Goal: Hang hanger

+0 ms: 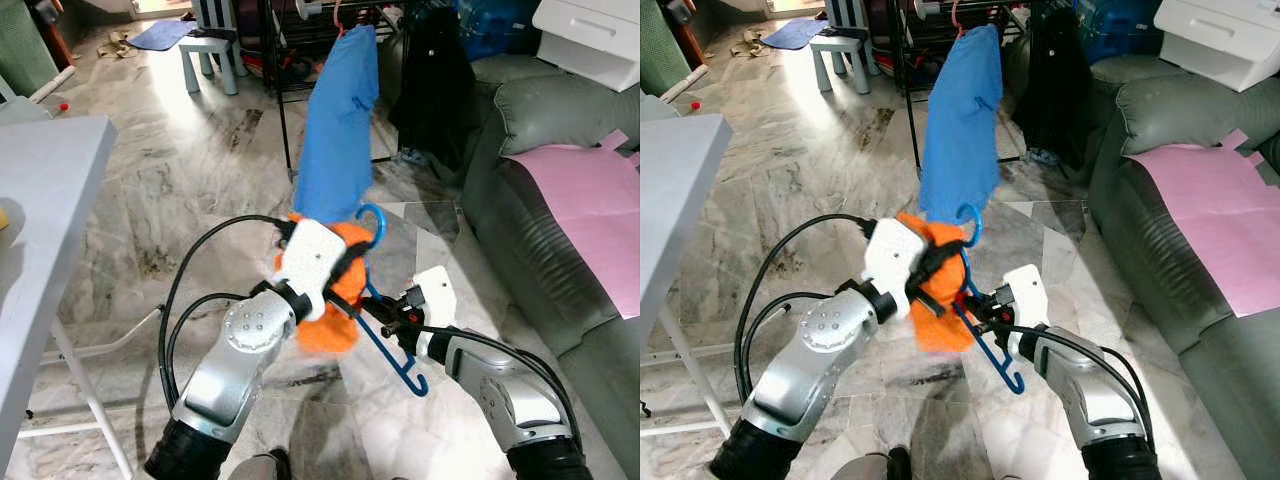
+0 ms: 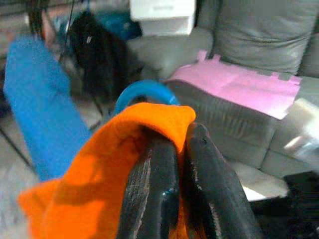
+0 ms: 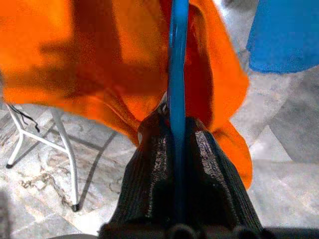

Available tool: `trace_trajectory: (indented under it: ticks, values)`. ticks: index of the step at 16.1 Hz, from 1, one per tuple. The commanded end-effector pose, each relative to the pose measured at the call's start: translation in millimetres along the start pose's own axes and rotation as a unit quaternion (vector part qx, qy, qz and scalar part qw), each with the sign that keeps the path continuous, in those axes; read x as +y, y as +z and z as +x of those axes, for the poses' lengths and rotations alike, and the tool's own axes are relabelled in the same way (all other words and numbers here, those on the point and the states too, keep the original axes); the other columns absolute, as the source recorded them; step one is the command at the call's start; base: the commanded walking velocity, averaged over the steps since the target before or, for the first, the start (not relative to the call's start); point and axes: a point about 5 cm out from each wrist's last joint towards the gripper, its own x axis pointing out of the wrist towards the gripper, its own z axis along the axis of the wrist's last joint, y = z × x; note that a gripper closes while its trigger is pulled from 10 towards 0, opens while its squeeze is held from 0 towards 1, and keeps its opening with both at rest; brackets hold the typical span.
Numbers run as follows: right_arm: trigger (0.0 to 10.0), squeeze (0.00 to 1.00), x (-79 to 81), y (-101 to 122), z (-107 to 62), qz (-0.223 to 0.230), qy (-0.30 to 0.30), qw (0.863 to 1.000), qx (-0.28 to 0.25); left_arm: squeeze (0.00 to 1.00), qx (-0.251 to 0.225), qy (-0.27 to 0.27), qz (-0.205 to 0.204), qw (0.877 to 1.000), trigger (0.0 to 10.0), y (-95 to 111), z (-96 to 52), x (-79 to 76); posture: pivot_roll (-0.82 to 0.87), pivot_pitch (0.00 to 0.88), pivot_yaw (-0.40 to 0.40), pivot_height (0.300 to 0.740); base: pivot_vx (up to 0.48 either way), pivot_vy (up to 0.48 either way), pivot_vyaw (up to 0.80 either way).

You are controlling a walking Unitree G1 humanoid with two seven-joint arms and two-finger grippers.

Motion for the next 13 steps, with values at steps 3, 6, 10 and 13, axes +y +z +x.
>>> trace_trajectory:
  ticks: [3,6,10,13]
  values:
    - [10.0,0.0,-10.2,1,2.2,0.004,-0.042,0.999,-0.008,0.0,-0.046,-0.004,0.012,0.999,10.0,19,-2.0,-1.3,-0.06,0.094,0.017,0.74,0.0,0.0,0.0]
    - [10.0,0.0,-37.9,11,-3.9,0.023,-0.138,0.989,-0.043,0.0,-0.034,0.011,0.002,0.999,10.0,9,-7.4,5.3,-0.06,0.098,0.018,0.74,0.0,0.0,0.0]
    - [10.0,0.0,-73.4,74,-17.5,0.096,-0.247,0.945,-0.194,0.0,0.078,0.093,0.003,0.993,10.0,-53,-21.6,23.8,-0.06,0.097,0.016,0.74,0.0,0.0,0.0]
    - [10.0,0.0,-53.4,117,-8.3,0.136,-0.196,0.932,-0.274,0.0,0.165,0.104,-0.008,0.981,10.0,-96,-28.6,18.3,-0.07,0.095,0.011,0.74,0.0,0.0,0.0]
